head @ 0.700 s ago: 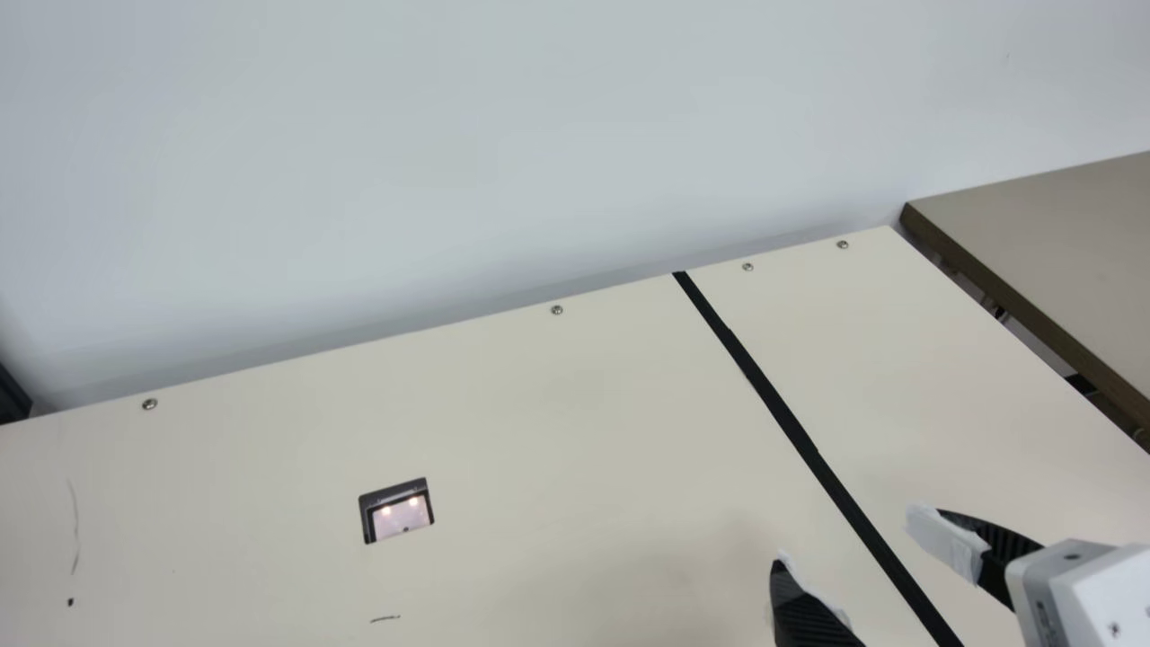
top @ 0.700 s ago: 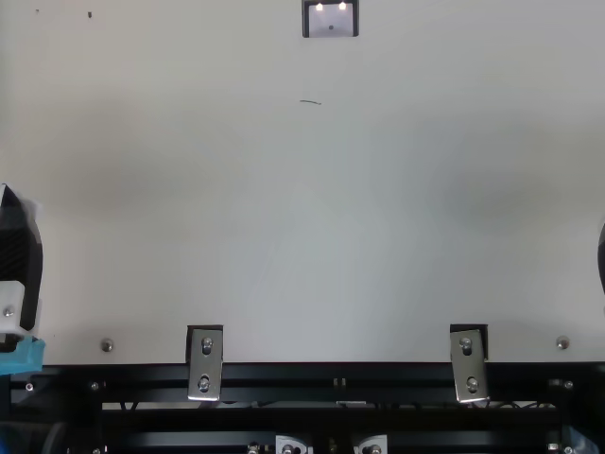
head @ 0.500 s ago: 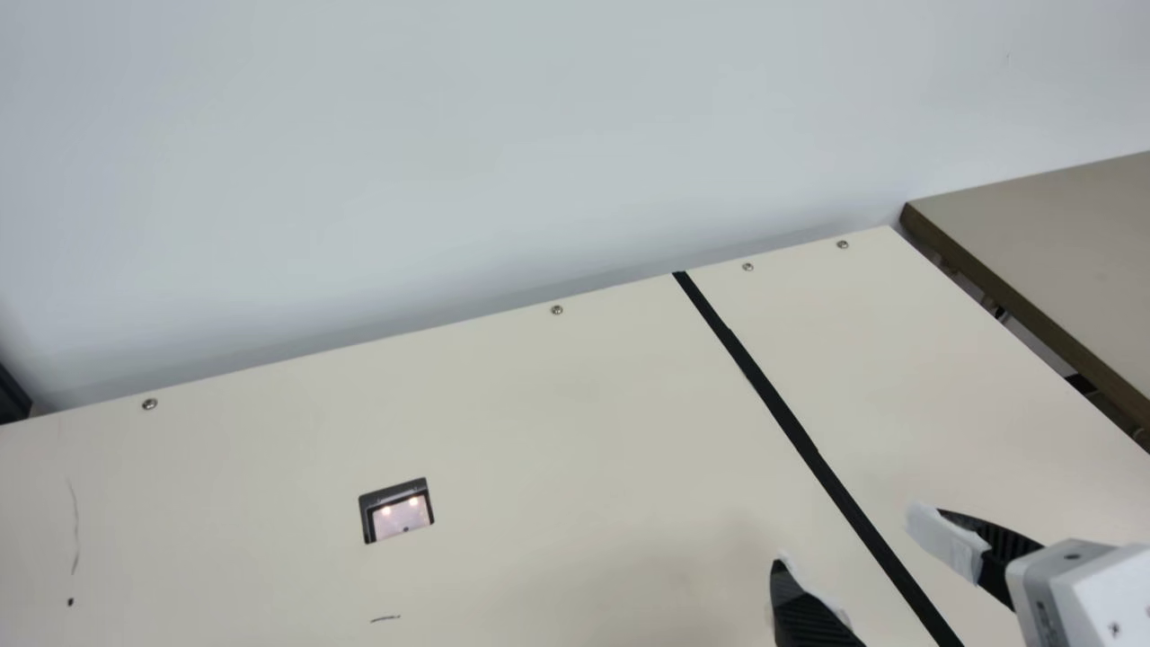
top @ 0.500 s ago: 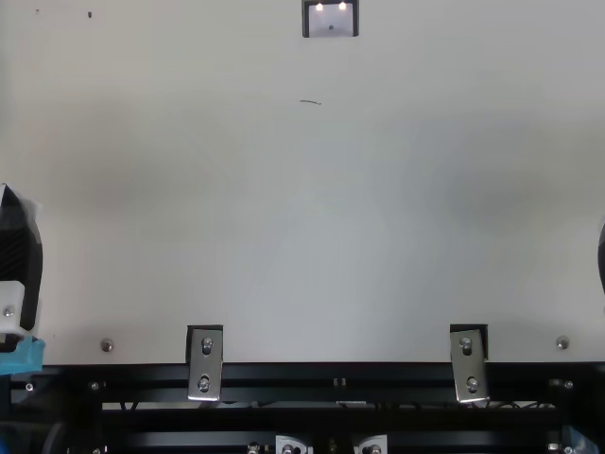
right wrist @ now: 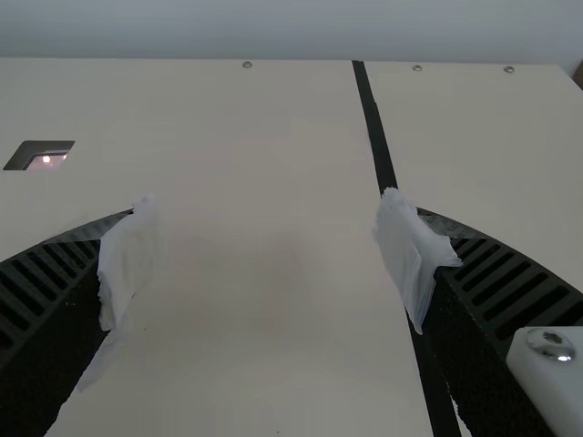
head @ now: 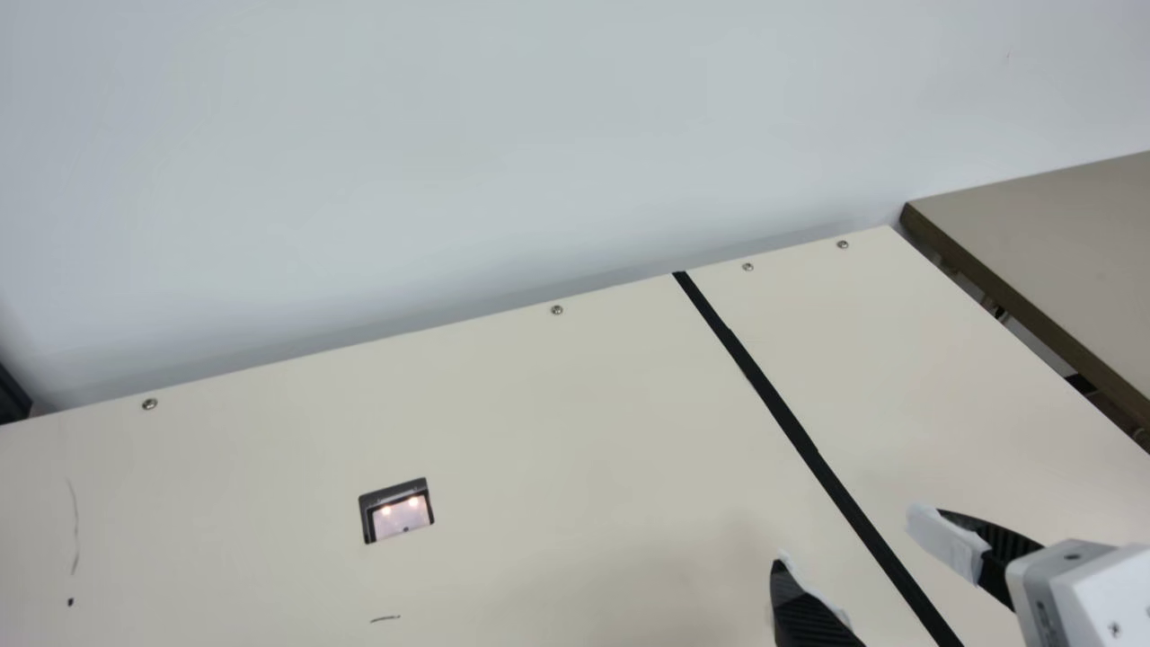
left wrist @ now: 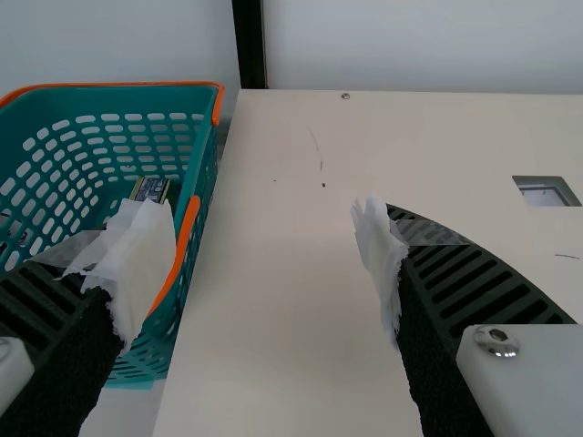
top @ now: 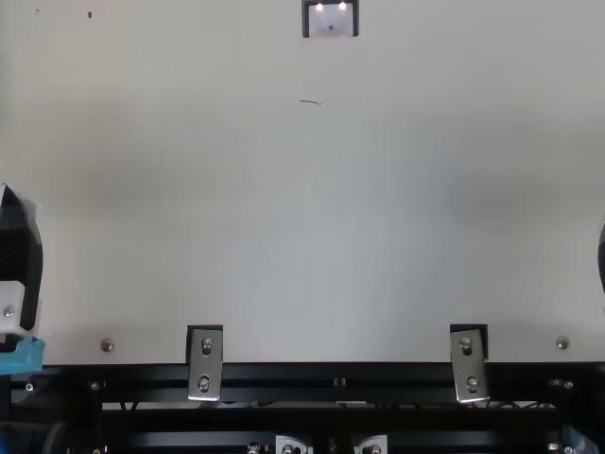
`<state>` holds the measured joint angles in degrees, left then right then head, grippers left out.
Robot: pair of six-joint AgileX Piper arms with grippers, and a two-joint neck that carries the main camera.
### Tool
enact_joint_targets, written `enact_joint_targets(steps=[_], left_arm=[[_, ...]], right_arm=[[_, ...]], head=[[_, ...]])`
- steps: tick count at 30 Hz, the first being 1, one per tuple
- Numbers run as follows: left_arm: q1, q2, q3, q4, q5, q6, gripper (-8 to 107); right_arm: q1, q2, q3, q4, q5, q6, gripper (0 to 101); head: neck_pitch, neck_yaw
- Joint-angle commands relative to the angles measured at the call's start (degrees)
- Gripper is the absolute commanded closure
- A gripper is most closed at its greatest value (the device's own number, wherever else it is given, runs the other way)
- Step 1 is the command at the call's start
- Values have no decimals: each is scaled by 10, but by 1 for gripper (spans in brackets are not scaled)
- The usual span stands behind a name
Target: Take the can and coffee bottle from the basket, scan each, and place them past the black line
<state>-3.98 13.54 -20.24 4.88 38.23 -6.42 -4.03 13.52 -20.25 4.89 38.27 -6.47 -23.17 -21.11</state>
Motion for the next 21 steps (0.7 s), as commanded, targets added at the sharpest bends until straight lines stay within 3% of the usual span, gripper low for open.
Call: enact_joint_targets(steps=[1, 11, 15, 21], left_arm=[[0, 0, 0, 0, 0, 0, 9], [0, 0, 0, 0, 0, 0, 9], [0, 0, 0, 0, 0, 0, 9], [0, 0, 0, 0, 0, 0, 9]], right_arm=[[0, 0, 0, 0, 0, 0, 0], [1, 6, -22, -2, 11, 3, 0], [6, 7, -63, -4, 40, 8, 0], [26, 1, -150, -8, 111, 24, 0]], head=[[-18, -2], [-18, -2], [-18, -2], [-18, -2]])
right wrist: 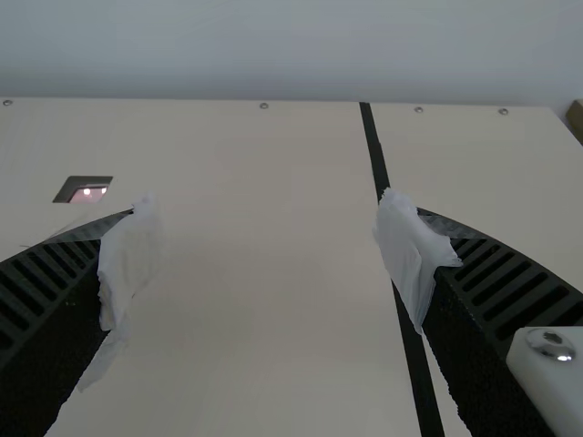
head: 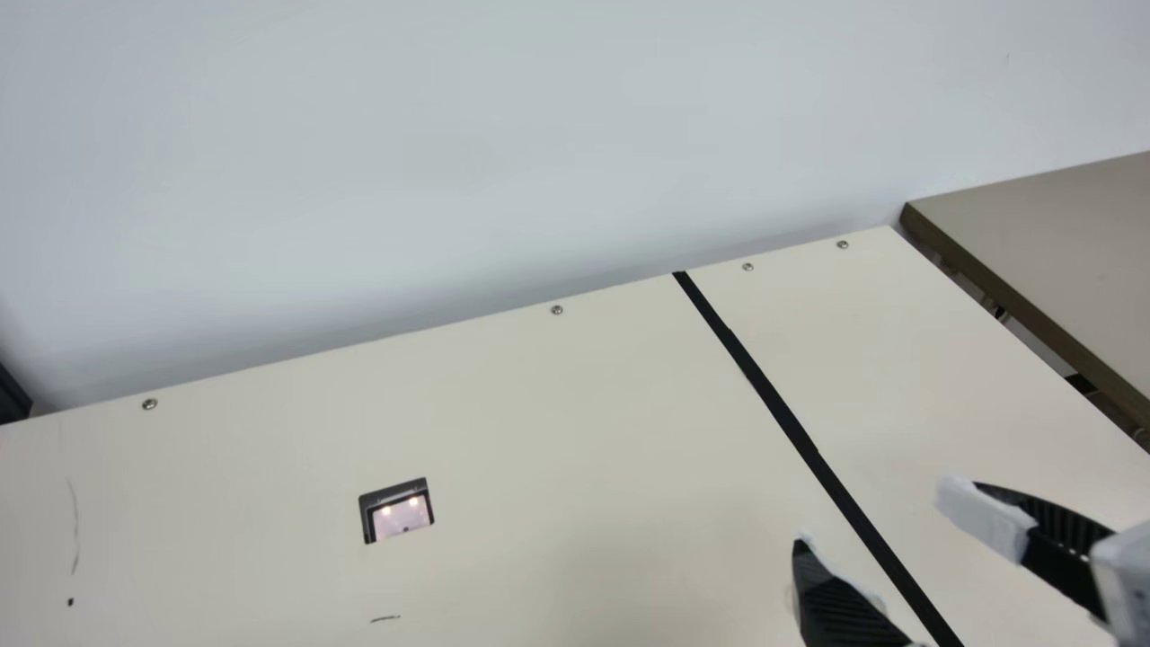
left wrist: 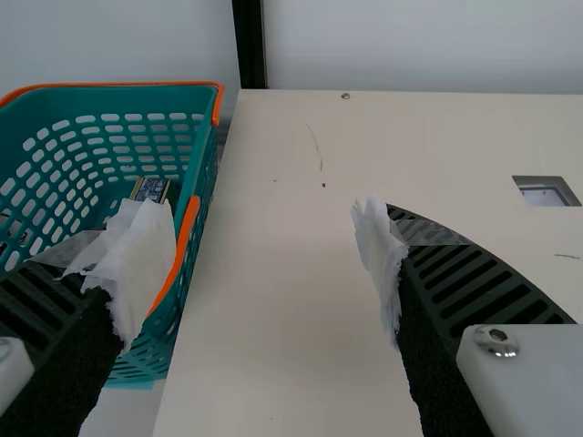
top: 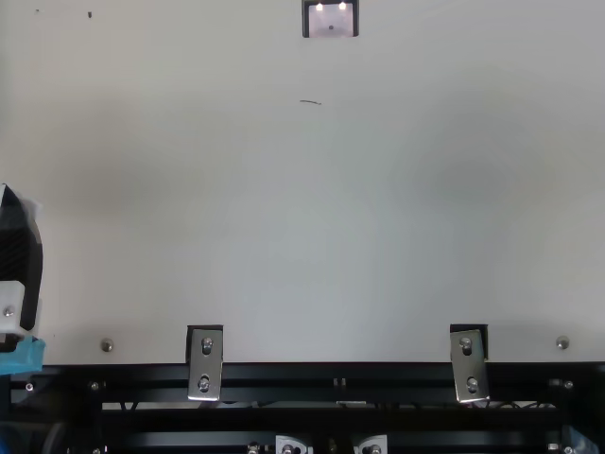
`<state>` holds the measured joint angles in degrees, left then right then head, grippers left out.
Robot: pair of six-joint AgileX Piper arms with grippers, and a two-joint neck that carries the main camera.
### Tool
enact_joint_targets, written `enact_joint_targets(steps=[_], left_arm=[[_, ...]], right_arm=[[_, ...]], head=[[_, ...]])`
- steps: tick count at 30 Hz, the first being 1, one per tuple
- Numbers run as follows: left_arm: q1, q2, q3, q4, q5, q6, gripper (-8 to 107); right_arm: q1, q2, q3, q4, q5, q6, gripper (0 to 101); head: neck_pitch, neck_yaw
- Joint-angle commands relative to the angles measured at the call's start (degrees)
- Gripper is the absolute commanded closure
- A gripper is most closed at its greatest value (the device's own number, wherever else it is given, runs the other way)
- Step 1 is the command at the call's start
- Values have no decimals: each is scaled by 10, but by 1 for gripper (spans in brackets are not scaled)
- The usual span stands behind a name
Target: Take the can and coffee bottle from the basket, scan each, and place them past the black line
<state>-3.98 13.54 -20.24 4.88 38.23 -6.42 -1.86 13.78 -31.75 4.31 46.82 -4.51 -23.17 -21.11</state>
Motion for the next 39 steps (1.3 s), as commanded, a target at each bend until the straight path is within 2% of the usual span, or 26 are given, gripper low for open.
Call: enact_joint_targets(steps=[1, 8, 14, 17, 18, 20, 22, 28, 39], left_arm=[[0, 0, 0, 0, 0, 0, 9], [0, 0, 0, 0, 0, 0, 9], [0, 0, 0, 0, 0, 0, 9], [0, 0, 0, 0, 0, 0, 9], [0, 0, 0, 0, 0, 0, 9], [0, 0, 0, 0, 0, 0, 9], [0, 0, 0, 0, 0, 0, 9], [0, 0, 0, 0, 0, 0, 9], [0, 0, 0, 0, 0, 0, 9]], right_arm=[[8, -3, -51, -3, 39, 8, 0], [47, 1, -177, -11, 129, 45, 0], [80, 14, -283, 3, 206, 82, 0], [89, 21, -322, 10, 231, 100, 0], [87, 18, -283, 11, 214, 91, 0], [90, 21, -310, 12, 230, 101, 0], [90, 21, -323, 12, 231, 101, 0], [91, 23, -320, 15, 231, 109, 0], [160, 53, -293, 42, 231, 251, 0]], head=[[-18, -2], [-18, -2], [-18, -2], [-18, -2], [-18, -2], [-18, -2], [-18, -2], [-18, -2], [-18, -2]])
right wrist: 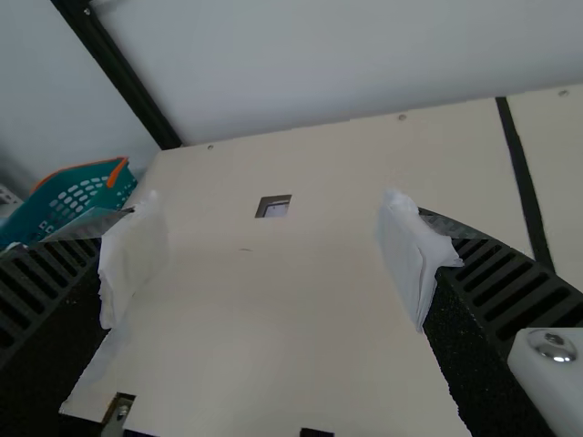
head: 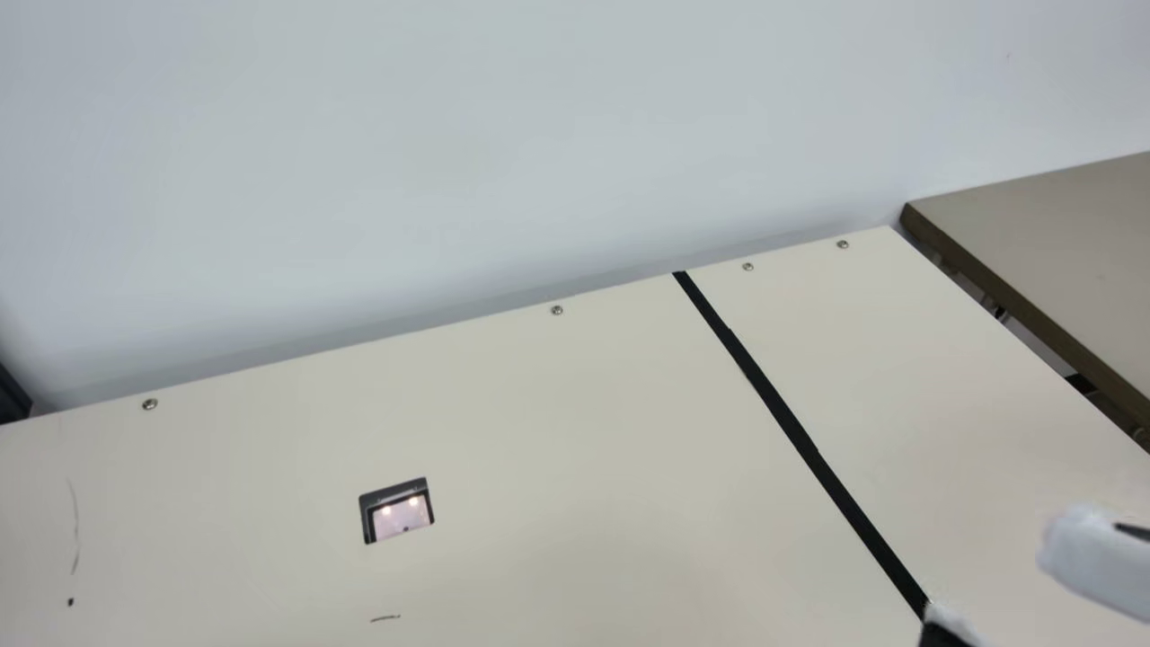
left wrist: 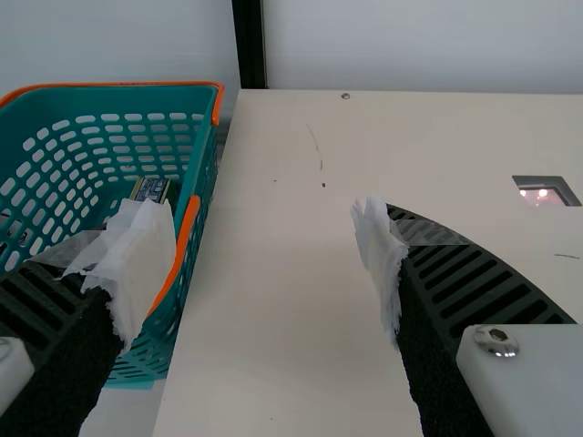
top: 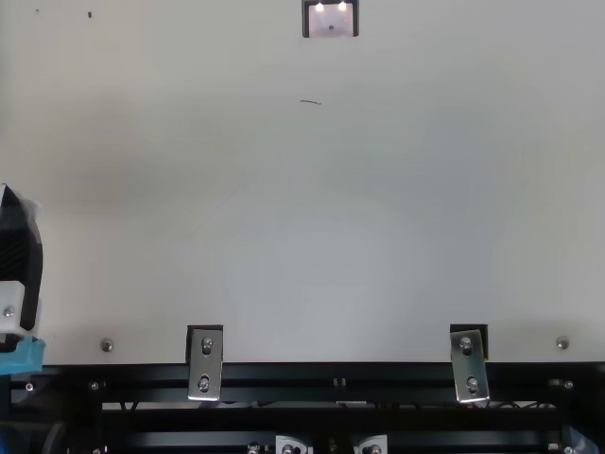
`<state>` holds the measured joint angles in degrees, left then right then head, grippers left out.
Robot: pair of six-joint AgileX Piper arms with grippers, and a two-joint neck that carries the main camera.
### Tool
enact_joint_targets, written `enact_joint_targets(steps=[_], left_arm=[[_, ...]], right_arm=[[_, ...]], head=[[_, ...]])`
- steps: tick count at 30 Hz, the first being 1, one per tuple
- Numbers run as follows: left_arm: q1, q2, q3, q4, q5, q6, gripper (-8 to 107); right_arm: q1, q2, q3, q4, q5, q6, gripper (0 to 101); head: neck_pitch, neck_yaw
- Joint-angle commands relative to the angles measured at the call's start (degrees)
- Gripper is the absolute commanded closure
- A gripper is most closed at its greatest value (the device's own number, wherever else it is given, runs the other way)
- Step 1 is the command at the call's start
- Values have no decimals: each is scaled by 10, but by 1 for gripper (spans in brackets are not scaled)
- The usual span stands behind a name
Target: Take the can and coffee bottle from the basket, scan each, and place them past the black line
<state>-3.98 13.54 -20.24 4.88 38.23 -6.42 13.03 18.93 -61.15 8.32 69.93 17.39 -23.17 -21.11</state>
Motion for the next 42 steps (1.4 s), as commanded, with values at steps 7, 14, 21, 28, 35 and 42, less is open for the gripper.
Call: enact_joint_targets(steps=[7, 14, 21, 28, 35, 42], left_arm=[[0, 0, 0, 0, 0, 0, 9], [0, 0, 0, 0, 0, 0, 9], [0, 0, 0, 0, 0, 0, 9], [0, 0, 0, 0, 0, 0, 9], [0, 0, 0, 0, 0, 0, 9], [0, 0, 0, 0, 0, 0, 9]], right_arm=[[66, 3, 4, 7, 0, 118, 0], [103, 0, -20, 26, 0, 146, 0], [104, -1, -22, 34, -1, 148, 0], [104, -1, -22, 34, -1, 148, 0], [104, -1, -22, 34, -1, 148, 0], [104, -1, -22, 34, -1, 148, 0]], head=[[-18, -2], [-18, -2], [-18, -2], [-18, -2], [-18, -2], [-17, 16]])
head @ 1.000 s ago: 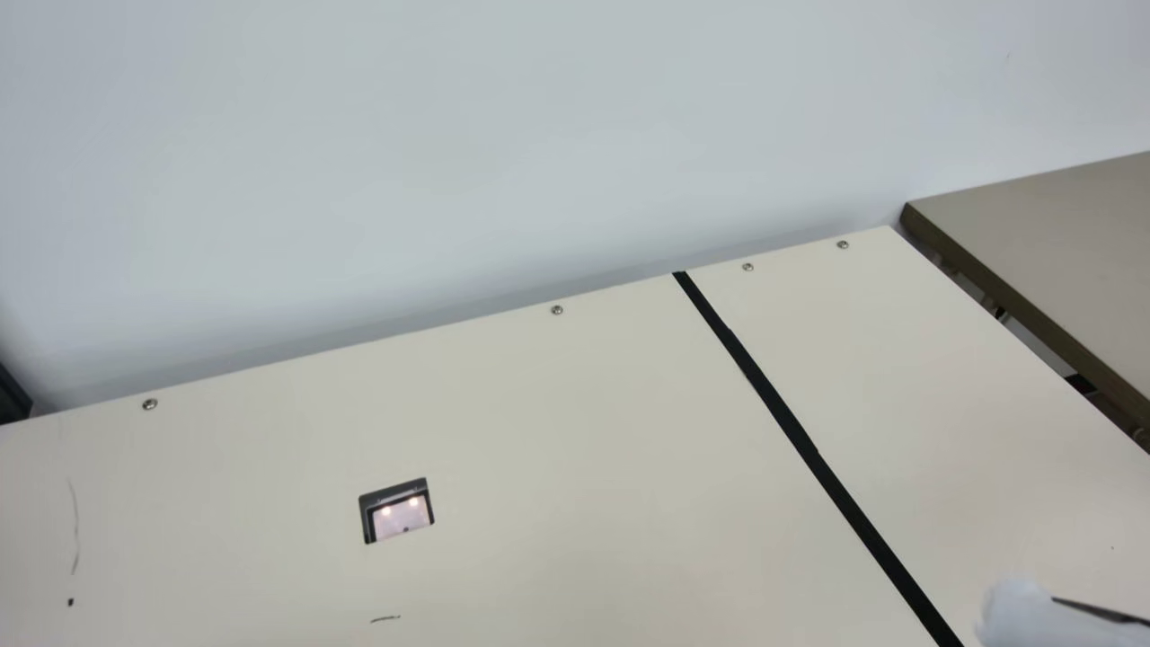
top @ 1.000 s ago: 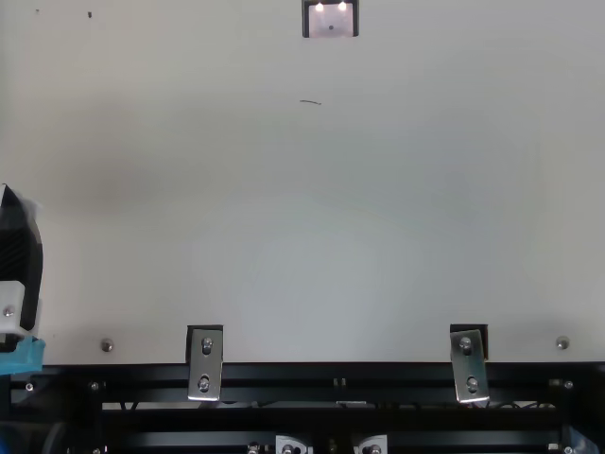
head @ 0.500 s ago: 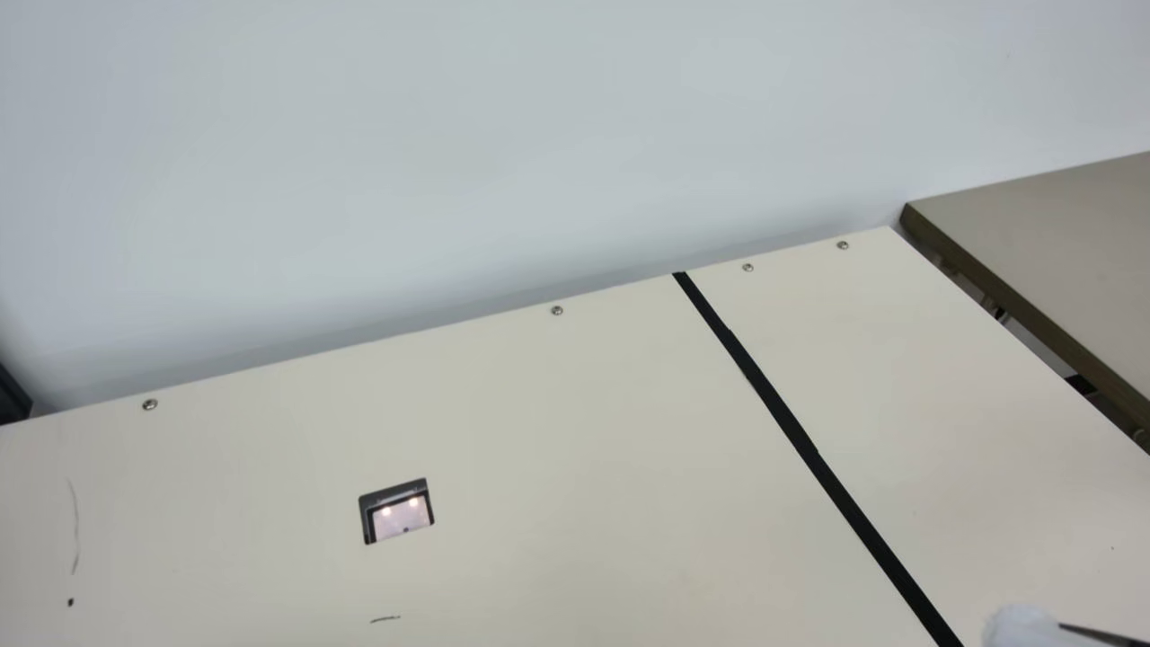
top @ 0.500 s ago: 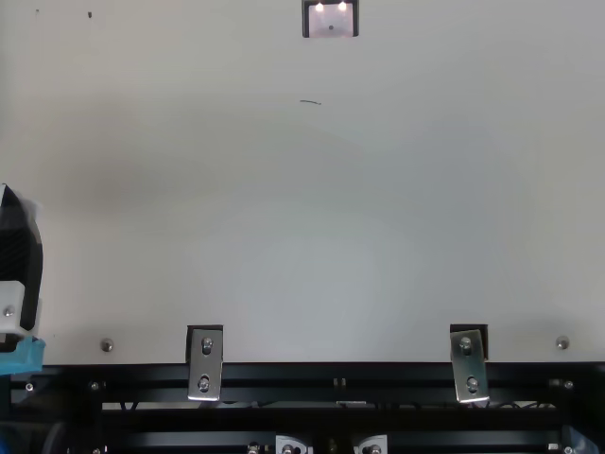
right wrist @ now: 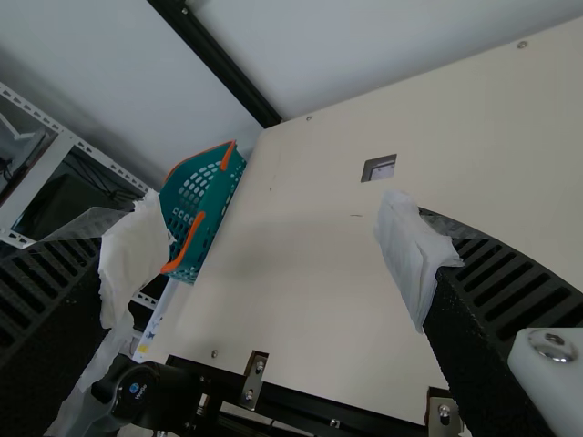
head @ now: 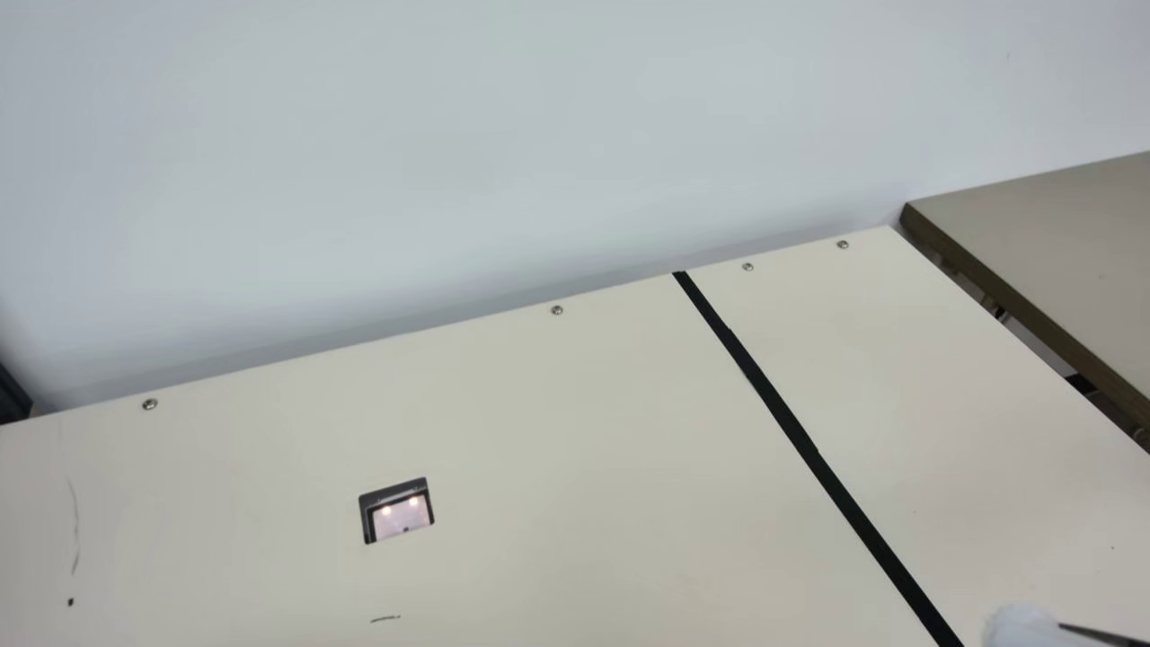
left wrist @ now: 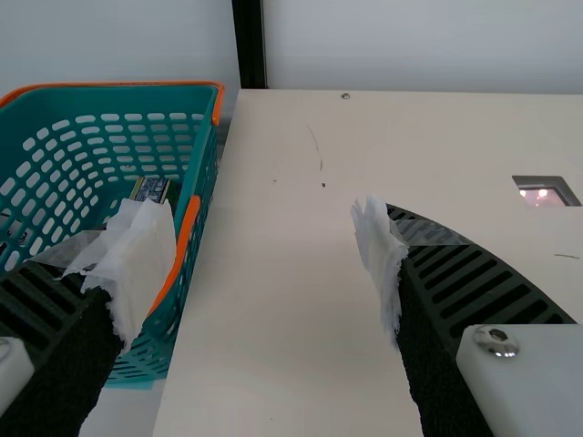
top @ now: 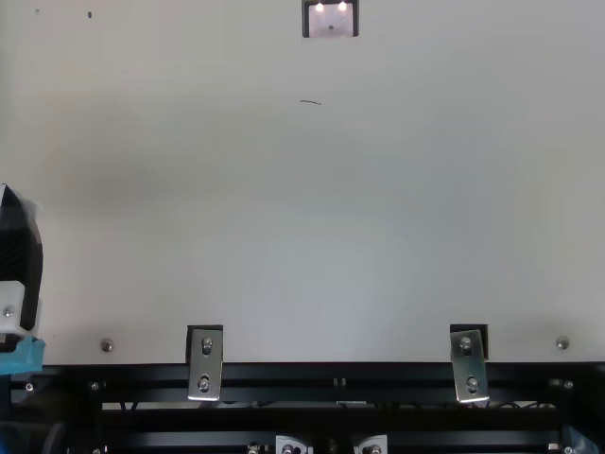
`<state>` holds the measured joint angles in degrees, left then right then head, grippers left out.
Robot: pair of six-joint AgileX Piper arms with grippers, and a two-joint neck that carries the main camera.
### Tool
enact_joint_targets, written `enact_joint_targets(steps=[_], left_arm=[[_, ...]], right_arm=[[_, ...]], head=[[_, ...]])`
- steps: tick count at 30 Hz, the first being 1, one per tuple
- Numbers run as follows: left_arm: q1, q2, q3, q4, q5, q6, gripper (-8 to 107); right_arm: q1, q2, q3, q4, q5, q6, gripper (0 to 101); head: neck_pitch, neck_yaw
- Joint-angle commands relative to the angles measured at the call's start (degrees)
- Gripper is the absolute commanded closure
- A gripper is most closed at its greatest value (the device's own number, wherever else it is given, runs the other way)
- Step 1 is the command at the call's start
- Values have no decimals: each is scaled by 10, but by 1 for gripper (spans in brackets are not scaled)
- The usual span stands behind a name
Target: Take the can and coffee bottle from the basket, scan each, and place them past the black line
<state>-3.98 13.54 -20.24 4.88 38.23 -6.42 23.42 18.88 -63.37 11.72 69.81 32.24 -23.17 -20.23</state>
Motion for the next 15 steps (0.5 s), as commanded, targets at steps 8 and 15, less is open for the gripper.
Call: enact_joint_targets(steps=[8, 15], left_arm=[[0, 0, 0, 0, 0, 0, 9], [0, 0, 0, 0, 0, 0, 9]], right_arm=[[0, 0, 0, 0, 0, 0, 0], [0, 0, 0, 0, 0, 0, 0]], head=[[-18, 159], [-18, 300]])
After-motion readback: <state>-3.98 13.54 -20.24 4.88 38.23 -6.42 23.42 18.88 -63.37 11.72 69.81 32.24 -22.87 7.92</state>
